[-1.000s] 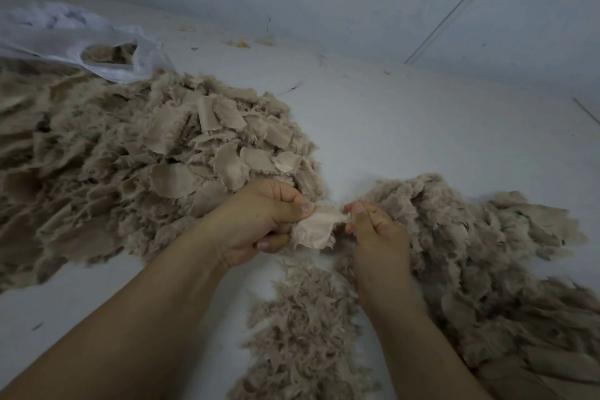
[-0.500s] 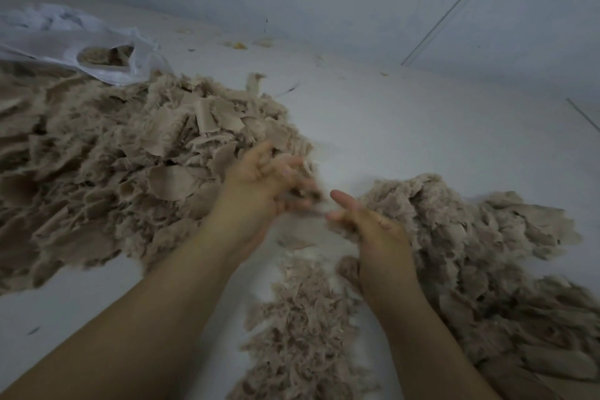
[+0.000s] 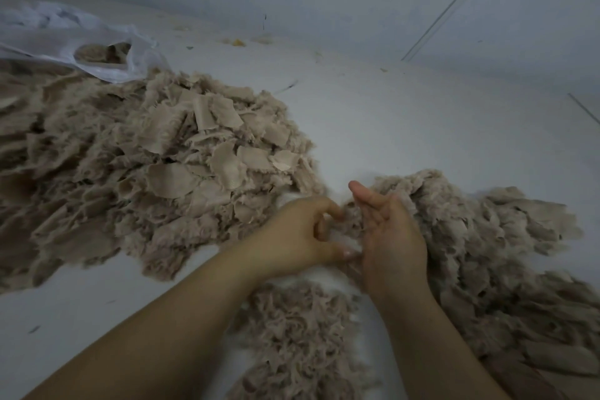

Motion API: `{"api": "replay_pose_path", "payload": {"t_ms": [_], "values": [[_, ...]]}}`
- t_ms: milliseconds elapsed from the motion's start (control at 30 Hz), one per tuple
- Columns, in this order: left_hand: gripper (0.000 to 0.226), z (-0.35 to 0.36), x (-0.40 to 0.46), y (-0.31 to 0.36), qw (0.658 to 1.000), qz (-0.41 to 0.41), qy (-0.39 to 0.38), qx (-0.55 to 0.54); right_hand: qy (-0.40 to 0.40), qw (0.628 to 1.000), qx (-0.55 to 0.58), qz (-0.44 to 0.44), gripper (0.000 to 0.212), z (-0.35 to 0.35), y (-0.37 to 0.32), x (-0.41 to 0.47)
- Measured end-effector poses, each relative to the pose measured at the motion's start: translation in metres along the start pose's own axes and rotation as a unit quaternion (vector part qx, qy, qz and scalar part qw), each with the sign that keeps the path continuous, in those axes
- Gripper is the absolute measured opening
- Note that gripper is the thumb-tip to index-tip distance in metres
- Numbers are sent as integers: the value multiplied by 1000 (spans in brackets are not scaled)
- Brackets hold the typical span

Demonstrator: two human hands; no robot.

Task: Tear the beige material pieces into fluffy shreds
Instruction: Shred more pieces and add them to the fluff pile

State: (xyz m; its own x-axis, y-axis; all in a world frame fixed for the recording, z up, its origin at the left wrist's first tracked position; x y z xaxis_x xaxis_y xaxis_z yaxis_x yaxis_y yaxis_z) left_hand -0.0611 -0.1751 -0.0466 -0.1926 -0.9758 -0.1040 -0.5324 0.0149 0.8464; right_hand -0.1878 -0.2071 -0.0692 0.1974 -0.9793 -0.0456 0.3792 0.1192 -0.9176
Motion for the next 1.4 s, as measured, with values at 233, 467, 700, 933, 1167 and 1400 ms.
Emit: {"api": "replay_pose_path", "payload": {"t_ms": [233, 467, 700, 933, 1167, 1400], "values": [[20, -10, 1, -5, 986, 39, 101, -127, 23, 998, -51, -1, 36, -8, 3, 4], [10, -19, -3, -16, 935, 69, 111, -330, -115, 964, -235, -53, 21, 25, -1, -1], [13, -20, -7, -27, 938, 18, 113, -326, -84, 973, -206, -64, 21, 20, -9, -4], [15, -19, -11, -13, 946, 56, 100, -303, -83, 971, -221, -46, 36, 22, -5, -4], [33, -7, -12, -10, 957, 34, 9, -286, -15, 977, -207, -47, 36, 9, -6, -3], [15, -17, -19, -21, 966, 15, -75, -246, 8, 986, -164, -39, 43, 5, -7, -7]]}}
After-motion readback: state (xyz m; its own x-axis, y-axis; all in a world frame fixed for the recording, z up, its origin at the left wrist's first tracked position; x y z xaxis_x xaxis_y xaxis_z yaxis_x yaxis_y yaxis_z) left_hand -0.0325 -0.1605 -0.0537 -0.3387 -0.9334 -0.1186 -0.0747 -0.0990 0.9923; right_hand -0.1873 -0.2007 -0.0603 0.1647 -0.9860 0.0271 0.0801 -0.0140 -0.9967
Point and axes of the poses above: each hand's wrist, its own x-axis towards the middle knuckle, its own z-axis out of the palm, y = z × x, the point moved 9 cm from there along x, towards the middle knuckle, and after that the axes turned 8 degrees about -y, right-handed, at the moved point
